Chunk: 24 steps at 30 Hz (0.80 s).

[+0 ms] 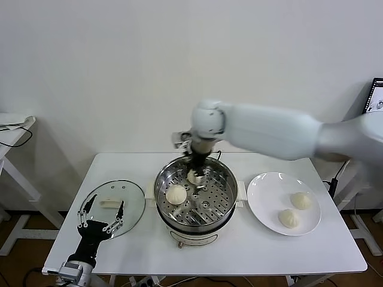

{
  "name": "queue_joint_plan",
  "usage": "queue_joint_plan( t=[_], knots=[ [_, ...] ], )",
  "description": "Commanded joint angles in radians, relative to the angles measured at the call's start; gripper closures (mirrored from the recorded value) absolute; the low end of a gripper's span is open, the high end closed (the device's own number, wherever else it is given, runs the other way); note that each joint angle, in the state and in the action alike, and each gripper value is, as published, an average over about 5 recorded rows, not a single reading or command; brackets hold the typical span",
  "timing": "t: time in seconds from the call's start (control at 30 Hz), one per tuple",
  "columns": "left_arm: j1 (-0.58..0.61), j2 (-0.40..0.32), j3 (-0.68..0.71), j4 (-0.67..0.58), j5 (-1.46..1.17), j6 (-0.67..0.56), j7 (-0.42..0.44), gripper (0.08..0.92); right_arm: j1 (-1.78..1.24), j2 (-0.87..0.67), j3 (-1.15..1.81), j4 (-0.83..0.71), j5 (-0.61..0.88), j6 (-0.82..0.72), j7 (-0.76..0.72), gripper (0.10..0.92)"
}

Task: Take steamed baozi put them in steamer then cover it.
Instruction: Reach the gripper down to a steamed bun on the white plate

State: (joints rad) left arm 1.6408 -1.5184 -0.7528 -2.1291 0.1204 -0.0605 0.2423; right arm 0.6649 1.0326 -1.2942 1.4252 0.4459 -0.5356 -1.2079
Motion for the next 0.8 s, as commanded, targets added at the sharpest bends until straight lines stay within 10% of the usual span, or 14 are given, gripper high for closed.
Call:
queue_joint_plan(
  t=[0.03,0.8],
  knots=[
    [0.009,-0.001,0.011,-0.003,0.012,-0.006,-0.001,0.177,0.053,-0.424,0.006,0.174,-0.094,0.105,-0.115,0.203],
    [0.028,-0.012,0.043,-0.019,0.037,-0.013,-0.012,0.177,-0.787,-0.53,0.655,-0.078,-0.689,0.362,-0.121,0.203]
  ],
)
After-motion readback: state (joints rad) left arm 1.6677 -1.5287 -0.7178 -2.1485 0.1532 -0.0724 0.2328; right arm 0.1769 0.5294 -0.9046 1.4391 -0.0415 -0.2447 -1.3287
